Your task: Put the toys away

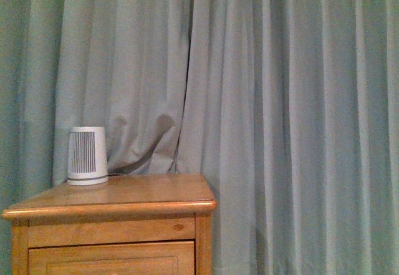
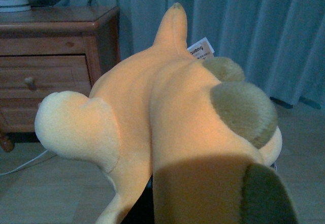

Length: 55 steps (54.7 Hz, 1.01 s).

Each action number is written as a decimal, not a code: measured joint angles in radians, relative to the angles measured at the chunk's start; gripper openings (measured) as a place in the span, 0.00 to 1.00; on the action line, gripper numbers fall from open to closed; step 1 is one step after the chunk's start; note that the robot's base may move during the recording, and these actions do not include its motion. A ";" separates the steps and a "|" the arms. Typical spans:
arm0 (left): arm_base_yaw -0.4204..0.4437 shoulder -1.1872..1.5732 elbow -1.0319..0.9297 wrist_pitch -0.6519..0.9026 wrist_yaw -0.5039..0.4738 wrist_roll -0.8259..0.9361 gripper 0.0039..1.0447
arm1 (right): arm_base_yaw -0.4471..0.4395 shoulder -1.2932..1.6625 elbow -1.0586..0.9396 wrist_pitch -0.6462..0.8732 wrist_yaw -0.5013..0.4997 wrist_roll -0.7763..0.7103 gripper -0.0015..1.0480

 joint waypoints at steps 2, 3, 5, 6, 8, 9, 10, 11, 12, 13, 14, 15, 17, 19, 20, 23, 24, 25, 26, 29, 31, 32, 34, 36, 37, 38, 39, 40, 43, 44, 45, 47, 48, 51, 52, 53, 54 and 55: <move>0.000 0.001 0.000 0.000 -0.001 0.000 0.94 | 0.000 -0.002 0.000 0.000 0.002 0.000 0.07; 0.000 0.001 0.000 0.000 0.000 0.000 0.94 | 0.000 -0.002 0.000 0.000 0.001 0.000 0.07; 0.000 0.000 0.000 0.000 0.000 0.000 0.94 | 0.000 -0.002 0.000 0.000 0.002 0.000 0.07; 0.000 0.000 0.000 0.000 -0.001 0.000 0.94 | 0.000 -0.002 0.000 0.000 0.002 0.000 0.07; 0.000 0.000 0.000 0.000 0.000 0.000 0.94 | 0.000 -0.001 0.000 0.000 0.001 0.000 0.07; 0.000 0.000 0.000 0.000 0.000 0.000 0.94 | 0.000 -0.001 0.000 0.000 0.000 0.000 0.07; 0.000 0.000 0.000 0.000 -0.003 0.000 0.94 | 0.000 -0.001 0.000 0.000 -0.001 0.000 0.07; 0.000 0.000 0.000 0.000 -0.005 0.000 0.94 | 0.000 -0.001 0.000 0.000 -0.002 0.000 0.07; 0.000 0.001 0.000 0.000 -0.006 0.000 0.94 | 0.000 0.000 0.000 0.000 -0.006 0.000 0.07; 0.002 0.000 0.000 0.000 -0.006 0.000 0.94 | 0.000 0.000 0.000 0.000 -0.007 0.000 0.07; 0.002 0.000 0.000 0.000 -0.006 0.000 0.94 | 0.000 0.000 0.000 0.000 -0.010 0.000 0.07; 0.002 0.000 0.000 0.000 -0.006 0.000 0.94 | 0.000 0.000 0.000 0.000 -0.010 0.000 0.07; 0.002 0.000 0.000 0.000 -0.007 0.000 0.94 | 0.000 0.000 0.000 0.000 -0.009 0.000 0.07; 0.002 0.001 0.000 0.000 -0.007 0.000 0.94 | 0.000 0.000 0.000 0.000 -0.010 0.000 0.07; 0.002 0.000 0.000 0.000 -0.006 0.000 0.94 | 0.000 0.000 0.000 0.000 -0.010 0.000 0.07; 0.002 0.000 0.000 0.000 -0.005 0.000 0.94 | 0.000 0.000 0.000 0.000 -0.003 0.000 0.07; 0.002 0.000 0.000 0.000 0.001 0.000 0.94 | 0.000 0.000 0.000 0.000 0.000 0.000 0.07; 0.002 0.000 0.000 0.000 0.001 0.000 0.94 | 0.000 0.000 0.000 0.000 0.002 0.000 0.07; 0.001 0.000 0.000 0.000 0.000 0.000 0.94 | 0.000 0.000 0.000 0.000 0.002 0.000 0.07; 0.001 0.000 0.000 0.000 -0.002 0.000 0.94 | 0.000 0.000 0.000 0.000 0.005 0.000 0.07; 0.001 0.000 0.000 0.000 0.001 0.000 0.94 | 0.000 0.000 0.000 0.000 0.006 0.000 0.07; 0.000 0.000 0.000 0.000 0.000 0.000 0.94 | 0.000 0.000 0.000 0.000 0.007 0.000 0.07; 0.001 0.000 0.000 0.000 0.000 0.000 0.94 | 0.000 0.000 0.000 0.000 0.006 0.000 0.07; 0.001 0.000 0.000 0.000 -0.001 0.000 0.94 | 0.000 0.000 0.000 0.000 0.006 0.000 0.07; 0.001 0.000 0.000 0.000 -0.002 0.000 0.94 | 0.000 0.000 0.000 0.000 0.005 0.000 0.07; 0.001 0.000 0.000 0.000 -0.002 0.000 0.94 | 0.000 0.000 0.000 0.000 0.002 0.000 0.07; 0.001 0.000 0.000 0.000 -0.002 0.000 0.94 | 0.000 0.000 0.000 0.000 0.002 0.000 0.07; 0.001 0.000 0.000 0.000 -0.001 0.000 0.94 | 0.000 0.000 0.000 0.000 0.002 0.000 0.07; 0.000 0.000 0.000 0.000 0.000 0.000 0.94 | 0.000 0.000 0.000 0.000 0.002 0.000 0.07; 0.001 0.000 0.000 0.000 -0.002 0.000 0.94 | 0.000 0.000 0.000 0.000 0.002 0.000 0.07; 0.001 0.000 0.000 0.000 -0.003 0.000 0.94 | 0.000 0.000 0.000 0.000 0.002 0.000 0.07; 0.001 0.000 0.000 0.000 -0.002 0.000 0.94 | 0.000 0.000 0.000 0.000 0.002 0.000 0.07; 0.001 0.000 0.000 0.000 -0.002 0.000 0.94 | 0.000 0.000 0.000 0.000 0.002 0.000 0.07; 0.000 0.000 0.000 0.000 -0.001 0.000 0.94 | 0.000 0.000 0.000 0.000 0.002 0.000 0.07; 0.001 0.000 0.000 0.000 -0.001 0.000 0.94 | 0.000 0.000 0.000 0.000 0.002 0.000 0.07; 0.001 0.000 0.000 0.000 -0.003 0.000 0.94 | 0.000 0.000 0.000 0.000 0.002 0.000 0.07; 0.001 0.000 0.000 0.000 -0.003 0.000 0.94 | 0.000 0.000 0.000 0.000 0.003 0.000 0.07; 0.001 0.000 0.000 0.000 -0.001 0.000 0.94 | 0.000 0.000 0.000 0.000 0.002 0.000 0.07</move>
